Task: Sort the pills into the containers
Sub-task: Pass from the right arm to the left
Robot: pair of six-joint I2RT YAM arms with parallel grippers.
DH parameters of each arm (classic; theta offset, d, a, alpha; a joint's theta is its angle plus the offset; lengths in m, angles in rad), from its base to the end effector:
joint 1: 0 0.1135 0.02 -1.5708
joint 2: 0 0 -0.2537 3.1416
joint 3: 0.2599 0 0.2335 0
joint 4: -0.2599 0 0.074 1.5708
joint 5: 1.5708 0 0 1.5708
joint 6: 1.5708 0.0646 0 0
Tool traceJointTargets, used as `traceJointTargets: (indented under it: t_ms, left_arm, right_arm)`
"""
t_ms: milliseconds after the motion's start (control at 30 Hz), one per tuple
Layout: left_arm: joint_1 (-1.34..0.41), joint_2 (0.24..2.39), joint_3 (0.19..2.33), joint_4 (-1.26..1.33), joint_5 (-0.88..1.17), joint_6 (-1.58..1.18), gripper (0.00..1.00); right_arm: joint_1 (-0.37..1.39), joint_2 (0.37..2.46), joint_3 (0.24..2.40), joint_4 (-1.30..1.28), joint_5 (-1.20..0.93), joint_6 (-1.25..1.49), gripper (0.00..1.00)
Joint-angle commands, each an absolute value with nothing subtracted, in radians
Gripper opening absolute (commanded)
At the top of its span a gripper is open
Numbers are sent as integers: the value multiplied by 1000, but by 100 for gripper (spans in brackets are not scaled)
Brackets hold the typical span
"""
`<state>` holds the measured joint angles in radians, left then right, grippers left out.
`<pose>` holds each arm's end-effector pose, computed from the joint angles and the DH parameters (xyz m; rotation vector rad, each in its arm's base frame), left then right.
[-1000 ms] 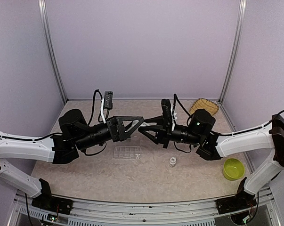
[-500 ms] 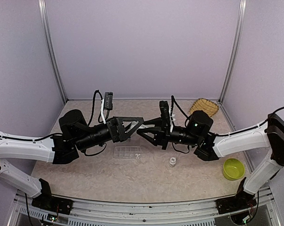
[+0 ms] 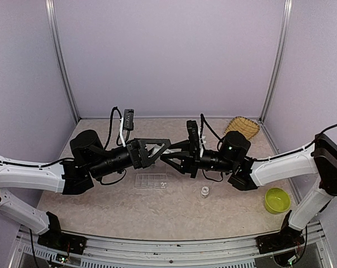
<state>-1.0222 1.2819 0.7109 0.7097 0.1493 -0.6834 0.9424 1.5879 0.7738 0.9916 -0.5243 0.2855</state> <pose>0.1517 -0.2666 0.3043 0.4085 1.5662 -1.4752 0.1800 0.3028 0.2672 -0.9345 1.2582 1.3551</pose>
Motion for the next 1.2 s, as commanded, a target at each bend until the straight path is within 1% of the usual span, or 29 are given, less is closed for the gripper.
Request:
traceJointTargets:
  t_ms: [0, 167, 300, 500, 767, 1167]
  left_arm:
    - [-1028, 1274, 721, 754, 171, -680, 99]
    - [-1028, 1274, 723, 742, 167, -680, 99]
    - [-1026, 1272, 742, 650, 110, -688, 98]
    - [-1020, 1263, 745, 589, 67, -710, 95]
    - [-1007, 1243, 777, 474, 44, -761, 92]
    - [-976, 1228, 776, 456, 153, -799, 72]
  right_arm:
    - [952, 1608, 798, 960, -534, 290, 15]
    - [954, 1607, 805, 950, -538, 286, 15]
    - [954, 1577, 799, 925, -517, 248, 15]
    - [951, 1521, 790, 866, -488, 167, 15]
    - [948, 1474, 746, 880, -457, 132, 15]
    - [949, 1459, 729, 889, -444, 114, 15]
